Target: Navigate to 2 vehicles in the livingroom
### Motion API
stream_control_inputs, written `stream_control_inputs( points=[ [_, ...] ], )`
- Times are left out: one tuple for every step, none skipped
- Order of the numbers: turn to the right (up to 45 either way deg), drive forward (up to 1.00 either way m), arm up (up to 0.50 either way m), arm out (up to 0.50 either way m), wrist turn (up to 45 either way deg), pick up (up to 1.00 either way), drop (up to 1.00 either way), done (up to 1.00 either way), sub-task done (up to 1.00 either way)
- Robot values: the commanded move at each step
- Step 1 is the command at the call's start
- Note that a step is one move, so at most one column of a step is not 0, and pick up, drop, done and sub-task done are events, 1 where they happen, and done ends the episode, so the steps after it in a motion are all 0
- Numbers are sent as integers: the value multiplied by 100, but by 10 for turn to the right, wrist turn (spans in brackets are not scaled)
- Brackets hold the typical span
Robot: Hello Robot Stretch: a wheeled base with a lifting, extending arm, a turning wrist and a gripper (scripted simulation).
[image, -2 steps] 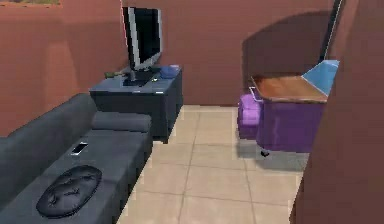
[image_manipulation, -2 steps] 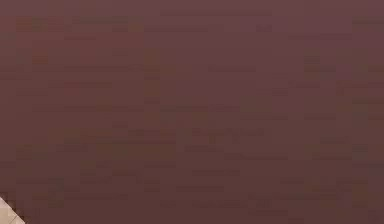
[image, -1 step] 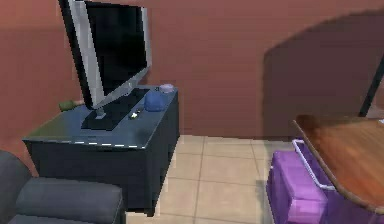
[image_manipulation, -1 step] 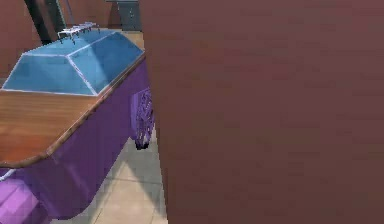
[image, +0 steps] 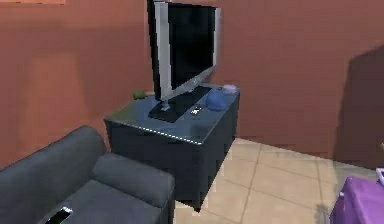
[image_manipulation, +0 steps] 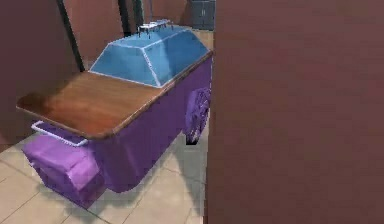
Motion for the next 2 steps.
stream_control_inputs(
  points=[
    [0, 5, 0, 0, 0, 0, 0, 0, 0],
    [450, 0, 0, 0, 0, 0, 0, 0, 0]
  ],
)
